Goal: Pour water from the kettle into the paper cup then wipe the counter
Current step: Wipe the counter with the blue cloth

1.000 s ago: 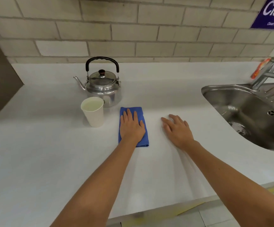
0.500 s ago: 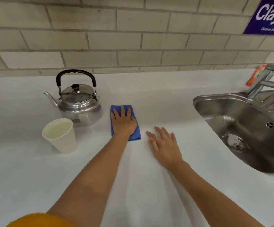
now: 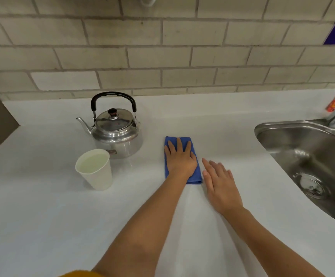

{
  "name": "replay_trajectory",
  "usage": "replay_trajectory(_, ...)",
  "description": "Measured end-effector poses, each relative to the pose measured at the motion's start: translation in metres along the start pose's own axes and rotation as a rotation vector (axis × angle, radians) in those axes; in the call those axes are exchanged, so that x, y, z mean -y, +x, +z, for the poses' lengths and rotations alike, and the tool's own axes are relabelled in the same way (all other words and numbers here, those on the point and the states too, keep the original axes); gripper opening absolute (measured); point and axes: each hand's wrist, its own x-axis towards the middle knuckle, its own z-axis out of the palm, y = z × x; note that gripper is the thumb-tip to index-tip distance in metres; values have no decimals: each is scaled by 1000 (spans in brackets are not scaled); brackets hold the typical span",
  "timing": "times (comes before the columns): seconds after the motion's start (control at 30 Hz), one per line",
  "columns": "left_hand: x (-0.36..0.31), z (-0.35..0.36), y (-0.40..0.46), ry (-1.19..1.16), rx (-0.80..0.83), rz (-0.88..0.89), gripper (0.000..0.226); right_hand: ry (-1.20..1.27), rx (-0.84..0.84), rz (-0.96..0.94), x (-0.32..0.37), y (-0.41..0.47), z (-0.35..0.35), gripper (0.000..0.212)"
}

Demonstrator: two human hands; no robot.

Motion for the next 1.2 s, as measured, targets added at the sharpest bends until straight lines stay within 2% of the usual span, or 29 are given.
replay_trajectory(0.1,-1,2,-19,7,6,-19,51,-47,14,0,0,-2,1,46)
replay_trajectory(0.17,10,3,-52,-18,-65,-34,51,-101,34,3,1,-2,0,45)
replay_trajectory(0.37,88,8,-163,6,-196,-146,53,-214,88,8,8,-3,-5,47)
replay_trajectory(0.47,85,6,-164,19,-192,-189,54,-229,131,-48,25,0,1,47)
replay_trajectory(0.63,42,0,-126,-16,-110,-116,52,-125,169,-126,62,16,17,44)
replay_trajectory(0.83,92,2,-194,-76,-198,-91,52,-156,215,-214,85,21,39,43)
replay_trajectory(1.0,178,-16,-257,-64,-287,-281,52,-174,203,-257,116,15,64,42)
replay_trajectory(1.1,214,-33,-250,-44,-299,-444,53,-173,197,-226,118,16,64,42)
replay_trajectory(1.2,207,-41,-218,-55,-272,-573,54,-155,197,-210,118,12,63,43)
